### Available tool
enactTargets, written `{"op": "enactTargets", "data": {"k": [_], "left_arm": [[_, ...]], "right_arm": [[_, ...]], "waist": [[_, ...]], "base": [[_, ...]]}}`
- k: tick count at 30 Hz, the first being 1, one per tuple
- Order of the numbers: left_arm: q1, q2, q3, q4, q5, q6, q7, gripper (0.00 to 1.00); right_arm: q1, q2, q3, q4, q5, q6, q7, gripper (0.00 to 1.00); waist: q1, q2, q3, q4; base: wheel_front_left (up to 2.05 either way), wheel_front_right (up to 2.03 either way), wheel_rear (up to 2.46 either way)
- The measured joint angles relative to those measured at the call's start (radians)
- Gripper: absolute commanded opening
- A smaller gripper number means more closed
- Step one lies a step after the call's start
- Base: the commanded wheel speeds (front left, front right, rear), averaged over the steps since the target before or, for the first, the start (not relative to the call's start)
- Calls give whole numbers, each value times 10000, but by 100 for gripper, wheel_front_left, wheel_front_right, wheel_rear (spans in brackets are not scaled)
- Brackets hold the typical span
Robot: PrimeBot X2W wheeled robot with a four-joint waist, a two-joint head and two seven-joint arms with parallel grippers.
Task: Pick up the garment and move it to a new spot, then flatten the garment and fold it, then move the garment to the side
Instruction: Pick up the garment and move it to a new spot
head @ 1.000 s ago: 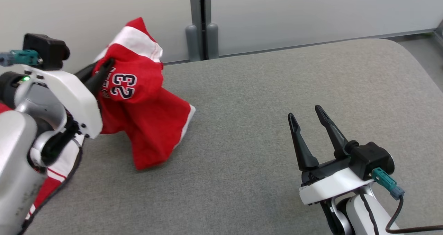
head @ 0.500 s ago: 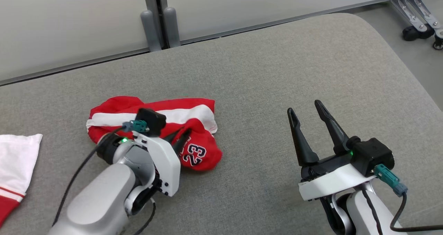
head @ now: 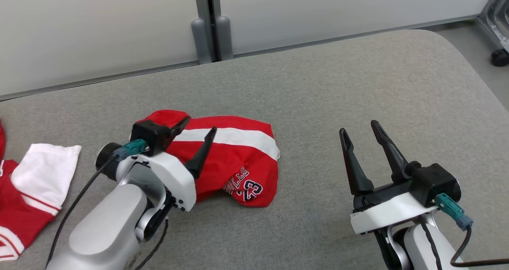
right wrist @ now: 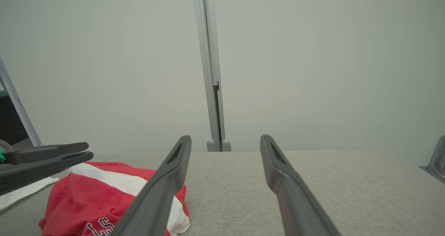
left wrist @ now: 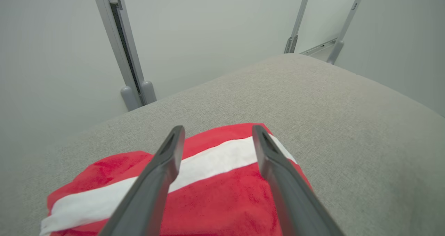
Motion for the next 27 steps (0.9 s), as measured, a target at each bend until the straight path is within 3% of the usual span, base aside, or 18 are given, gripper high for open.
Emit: {"op": "enactTargets", "data": {"k": [10, 17, 18, 22, 27], "left_arm": [[1688, 1093, 1244, -2017, -82, 1718, -1538, 100], [3495, 1250, 2341, -3344, 2, 2640, -2123, 100], [4061, 1103, 2932, -3776, 198, 2757, -2128, 100], [5088, 560, 4159, -4675, 1041, 2732, -2157, 100], [6208, -196, 4903, -4984, 1837, 2211, -2159, 100]], "right_arm": [[400, 0, -290, 153, -125, 2, 0, 100], [657, 0, -495, 169, -132, 0, 0, 100], [765, 0, -529, 153, -132, 2, 0, 100], [964, 2, -698, 148, -130, 2, 0, 100], [1267, 2, -811, 188, -117, 2, 0, 100]], "waist": [[0, 0, -450, 1139], [0, 0, -796, 1720], [0, 0, -878, 1839], [0, 0, -973, 1978], [0, 0, -1053, 1975]], "base": [[0, 0, 0], [0, 0, 0], [0, 0, 0], [0, 0, 0], [0, 0, 0]]}}
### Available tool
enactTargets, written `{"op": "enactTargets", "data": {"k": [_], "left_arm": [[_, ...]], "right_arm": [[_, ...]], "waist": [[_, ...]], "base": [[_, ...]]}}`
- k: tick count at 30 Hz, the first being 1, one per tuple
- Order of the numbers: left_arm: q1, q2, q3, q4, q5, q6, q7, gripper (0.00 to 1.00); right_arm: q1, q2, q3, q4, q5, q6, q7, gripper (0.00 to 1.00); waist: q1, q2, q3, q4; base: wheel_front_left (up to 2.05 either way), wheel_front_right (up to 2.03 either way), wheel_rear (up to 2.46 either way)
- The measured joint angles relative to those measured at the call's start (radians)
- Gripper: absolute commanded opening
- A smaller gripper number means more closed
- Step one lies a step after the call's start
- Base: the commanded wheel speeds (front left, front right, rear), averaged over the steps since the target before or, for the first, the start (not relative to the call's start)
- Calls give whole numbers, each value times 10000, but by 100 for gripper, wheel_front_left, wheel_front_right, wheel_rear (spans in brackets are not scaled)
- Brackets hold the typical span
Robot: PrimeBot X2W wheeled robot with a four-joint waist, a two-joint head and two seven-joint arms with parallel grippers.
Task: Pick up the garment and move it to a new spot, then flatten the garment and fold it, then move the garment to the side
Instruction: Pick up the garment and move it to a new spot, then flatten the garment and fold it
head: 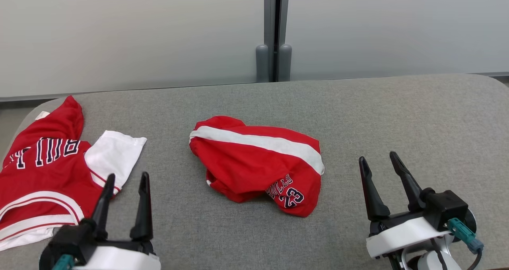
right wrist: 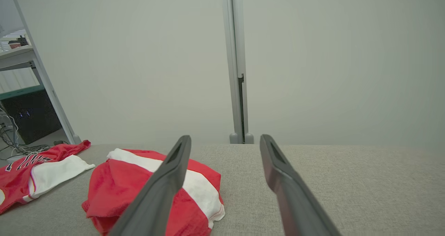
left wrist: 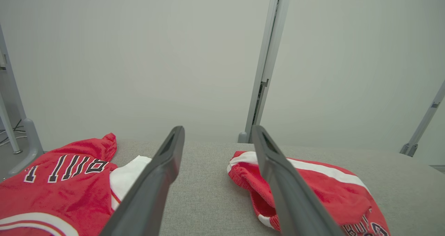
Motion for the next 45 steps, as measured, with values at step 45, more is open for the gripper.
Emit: {"op": "enactTargets", "data": {"k": [45], "left_arm": [[-2322, -485, 1124, 3003, 614, -2286, 3292, 100]], "right_arm": [[-639, -2, 458, 98, 109, 0, 0, 100]], "waist": [[0, 0, 715, -1088]], "base": [[0, 0, 0]]}}
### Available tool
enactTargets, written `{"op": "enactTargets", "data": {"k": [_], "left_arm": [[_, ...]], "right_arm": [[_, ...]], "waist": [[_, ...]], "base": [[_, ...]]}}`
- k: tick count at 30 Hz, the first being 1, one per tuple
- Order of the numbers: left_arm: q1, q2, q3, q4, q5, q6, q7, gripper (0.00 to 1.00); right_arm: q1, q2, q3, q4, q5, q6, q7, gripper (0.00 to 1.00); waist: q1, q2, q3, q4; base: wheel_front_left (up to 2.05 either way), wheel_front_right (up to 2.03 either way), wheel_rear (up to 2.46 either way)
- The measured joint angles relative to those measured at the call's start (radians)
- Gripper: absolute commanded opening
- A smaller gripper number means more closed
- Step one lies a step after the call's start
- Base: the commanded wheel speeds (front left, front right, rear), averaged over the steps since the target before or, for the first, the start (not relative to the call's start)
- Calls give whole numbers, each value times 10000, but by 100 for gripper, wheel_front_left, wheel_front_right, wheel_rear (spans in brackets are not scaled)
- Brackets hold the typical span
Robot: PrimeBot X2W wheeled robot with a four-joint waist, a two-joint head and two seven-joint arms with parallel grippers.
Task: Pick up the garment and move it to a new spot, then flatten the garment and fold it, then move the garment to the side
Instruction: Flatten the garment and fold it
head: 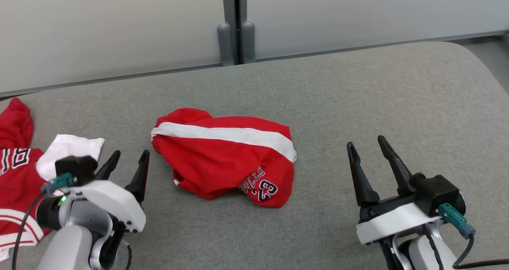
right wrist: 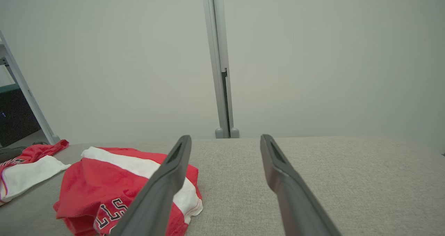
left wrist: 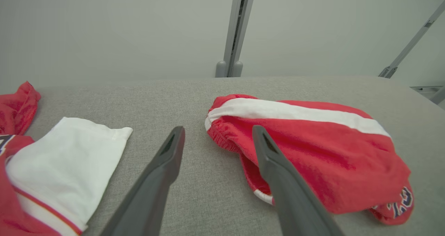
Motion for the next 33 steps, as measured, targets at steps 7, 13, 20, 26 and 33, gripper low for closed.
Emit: {"op": "enactTargets", "data": {"k": [7, 13, 20, 26, 33], "left_arm": [[-1466, 123, 161, 1463, -1164, -314, 1965, 100], [-2635, 263, 105, 2880, -1847, -579, 2984, 100], [-3610, 182, -313, 4452, -2249, -709, 3636, 100], [-4190, -12, -637, 5306, -2510, -748, 3141, 20], [-4201, 104, -1377, 5400, -2959, -763, 2349, 0]], "right_arm": [[-290, 4, 102, -17, -125, 0, 0, 100], [-535, 2, 226, 2, -290, 0, 0, 100], [-706, 2, 334, -4, -288, 0, 0, 100], [-839, 0, 412, -21, -272, 0, 0, 100], [-795, 2, 410, 63, -167, 0, 0, 100]], "waist": [[0, 0, 388, -442], [0, 0, 694, -710], [0, 0, 1016, -853], [0, 0, 1194, -837], [0, 0, 932, -622]], "base": [[0, 0, 0], [0, 0, 0], [0, 0, 0], [0, 0, 0], [0, 0, 0]]}}
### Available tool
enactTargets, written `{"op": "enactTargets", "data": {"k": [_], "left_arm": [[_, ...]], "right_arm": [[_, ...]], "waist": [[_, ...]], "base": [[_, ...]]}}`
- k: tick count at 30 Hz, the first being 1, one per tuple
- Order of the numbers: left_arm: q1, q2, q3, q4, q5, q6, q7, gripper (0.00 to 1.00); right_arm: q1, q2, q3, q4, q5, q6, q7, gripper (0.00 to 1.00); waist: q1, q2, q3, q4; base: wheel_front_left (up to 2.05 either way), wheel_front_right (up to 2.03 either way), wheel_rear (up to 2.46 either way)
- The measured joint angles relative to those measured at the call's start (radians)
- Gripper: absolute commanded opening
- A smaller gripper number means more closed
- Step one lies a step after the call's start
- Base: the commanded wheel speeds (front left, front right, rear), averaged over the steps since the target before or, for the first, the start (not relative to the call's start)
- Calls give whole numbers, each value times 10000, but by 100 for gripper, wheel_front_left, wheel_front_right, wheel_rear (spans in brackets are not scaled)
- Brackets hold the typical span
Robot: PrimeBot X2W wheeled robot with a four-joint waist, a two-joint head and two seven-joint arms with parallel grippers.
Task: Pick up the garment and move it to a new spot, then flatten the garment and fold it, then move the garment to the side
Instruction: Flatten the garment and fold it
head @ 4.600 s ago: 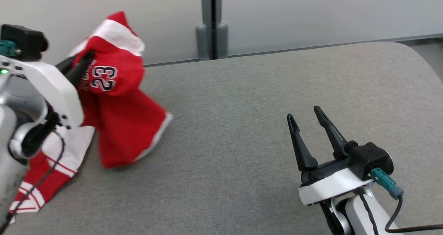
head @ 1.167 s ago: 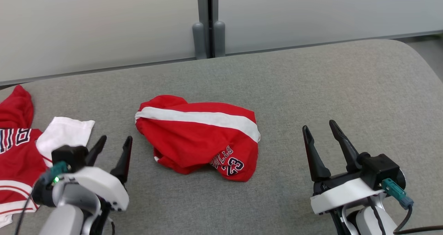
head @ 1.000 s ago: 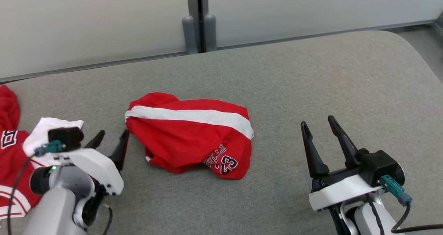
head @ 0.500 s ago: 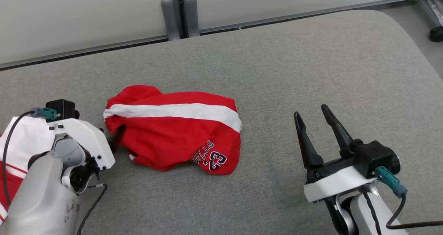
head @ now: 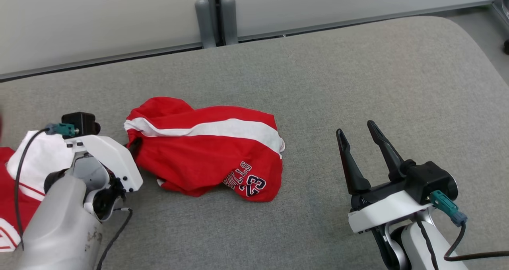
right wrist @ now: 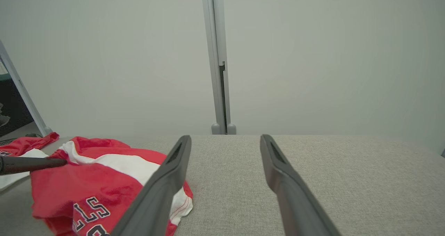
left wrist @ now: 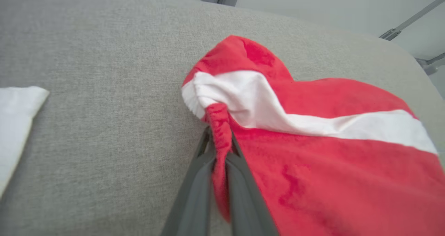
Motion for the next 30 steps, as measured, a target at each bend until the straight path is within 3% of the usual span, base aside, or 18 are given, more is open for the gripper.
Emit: {"op": "enactTargets", "data": {"k": [9, 19, 24, 25, 26, 27, 28, 29, 30], "left_arm": [[1446, -130, -481, -1122, 75, 86, -1356, 0], [4248, 79, -460, -4092, 150, 1187, -1797, 0], [5422, 155, -345, -4897, 102, 1764, -1929, 0], [5531, 146, -316, -4972, 100, 1835, -2013, 6], [5602, 119, -309, -5009, 104, 1864, -2109, 36], [5642, 90, -313, -5005, 123, 1908, -2213, 36], [5671, 63, -330, -4986, 157, 1908, -2284, 81], [5696, 36, -353, -4941, 190, 1908, -2336, 100], [5719, 2, -378, -4901, 190, 1908, -2395, 100]], "right_arm": [[401, -2, -364, 142, 71, 0, 0, 100], [692, 0, -662, 169, -48, 0, 0, 100], [772, -44, -732, 240, -109, 0, 0, 100], [816, -61, -750, 261, -109, 0, 0, 100], [855, -84, -757, 301, -109, 0, 0, 100], [889, -105, -757, 336, -107, 0, 0, 100], [915, -125, -748, 376, -105, 0, 0, 100], [921, -128, -729, 408, -105, 0, 0, 100], [921, -130, -713, 433, -104, 0, 0, 100]], "waist": [[0, 0, -681, 769], [0, 0, -1053, 1450], [0, 0, -1121, 1540], [0, -1, -1135, 1558], [0, 0, -1151, 1573], [0, 0, -1165, 1584], [0, 0, -1180, 1590], [0, 0, -1194, 1592], [0, 0, -1213, 1592]], "base": [[0, 0, 0], [0, 0, 0], [0, 0, 0], [0, 0, 0], [0, 0, 0], [0, 0, 0], [0, 0, 0], [0, 0, 0], [0, 0, 0]]}}
